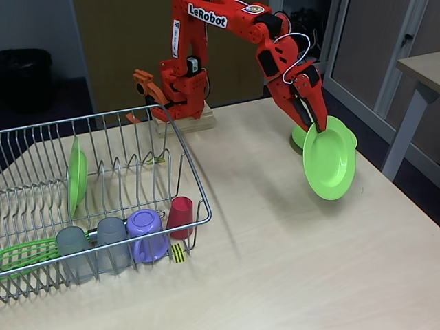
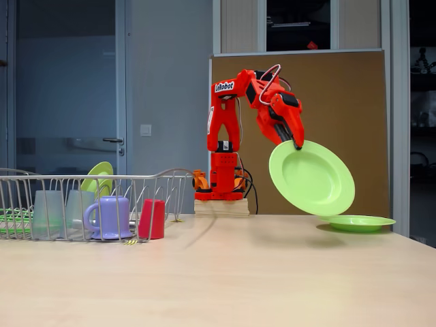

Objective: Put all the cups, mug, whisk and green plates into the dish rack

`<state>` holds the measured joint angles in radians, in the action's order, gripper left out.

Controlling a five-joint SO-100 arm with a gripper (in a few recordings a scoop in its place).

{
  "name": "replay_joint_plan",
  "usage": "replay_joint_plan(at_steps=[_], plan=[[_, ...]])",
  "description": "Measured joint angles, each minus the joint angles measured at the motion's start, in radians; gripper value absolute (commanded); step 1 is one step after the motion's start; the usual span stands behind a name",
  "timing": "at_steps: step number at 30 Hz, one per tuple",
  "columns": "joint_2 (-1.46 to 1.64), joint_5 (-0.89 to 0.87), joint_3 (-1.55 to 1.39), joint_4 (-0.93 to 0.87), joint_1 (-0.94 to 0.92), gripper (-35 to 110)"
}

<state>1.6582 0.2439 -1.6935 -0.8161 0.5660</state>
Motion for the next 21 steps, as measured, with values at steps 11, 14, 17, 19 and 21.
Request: replay_joint_plan(at_steps=[11,14,17,19,21], plan=[[0.38,-0.051,-0.324,0.316,-0.052,0],[0.529,-0.075,-0.44,0.35,-0.103,0],[0.675,-0.107,-0.525,0.345,-0.167,0],[0.761,-0.135,-0.568,0.325,-0.222,0],[0.841,-0.144,-0.606,0.305,-0.287,0]])
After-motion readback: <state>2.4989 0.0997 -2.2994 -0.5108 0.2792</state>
